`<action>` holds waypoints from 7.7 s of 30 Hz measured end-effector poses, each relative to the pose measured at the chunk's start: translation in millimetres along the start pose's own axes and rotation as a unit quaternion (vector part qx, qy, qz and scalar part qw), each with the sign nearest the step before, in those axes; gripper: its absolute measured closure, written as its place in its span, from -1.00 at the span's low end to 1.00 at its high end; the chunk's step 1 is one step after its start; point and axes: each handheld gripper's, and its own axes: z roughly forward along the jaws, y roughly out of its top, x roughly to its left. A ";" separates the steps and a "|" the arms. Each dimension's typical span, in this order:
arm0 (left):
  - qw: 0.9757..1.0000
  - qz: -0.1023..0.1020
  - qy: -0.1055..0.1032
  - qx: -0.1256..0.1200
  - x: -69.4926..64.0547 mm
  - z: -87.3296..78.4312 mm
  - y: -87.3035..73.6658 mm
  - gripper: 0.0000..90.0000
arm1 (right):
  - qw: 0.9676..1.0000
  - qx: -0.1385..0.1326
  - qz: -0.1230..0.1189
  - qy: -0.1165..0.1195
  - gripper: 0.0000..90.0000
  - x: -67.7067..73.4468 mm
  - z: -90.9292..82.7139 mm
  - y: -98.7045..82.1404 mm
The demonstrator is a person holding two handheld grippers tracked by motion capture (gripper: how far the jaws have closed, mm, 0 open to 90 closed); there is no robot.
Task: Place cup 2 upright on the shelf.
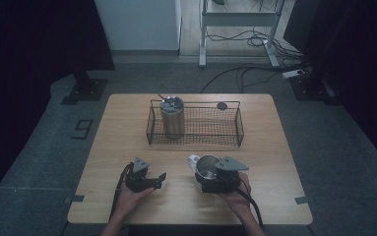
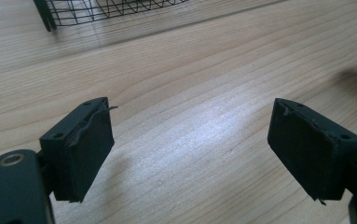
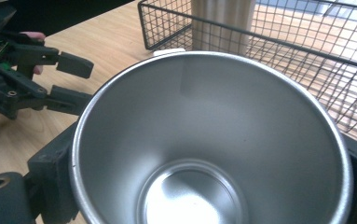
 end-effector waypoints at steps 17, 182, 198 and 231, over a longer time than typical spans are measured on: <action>1.000 0.002 -0.004 0.009 -0.5 1.7 -0.7 -0.68 | 1.000 -0.014 0.001 -0.009 -0.86 -17.4 -10.0 17.1; 1.000 -0.006 -0.009 0.013 4.3 -0.5 -4.7 -0.67 | 0.996 0.008 0.023 -0.091 -0.86 -155.2 62.8 123.2; 1.000 -0.006 -0.009 0.017 4.3 1.0 -5.7 -0.67 | 0.995 0.013 0.034 -0.090 -0.86 -166.6 79.2 108.8; 1.000 -0.004 -0.011 0.021 4.0 2.7 -6.7 -0.67 | 0.993 0.071 0.037 -0.088 -0.86 -163.0 110.9 87.3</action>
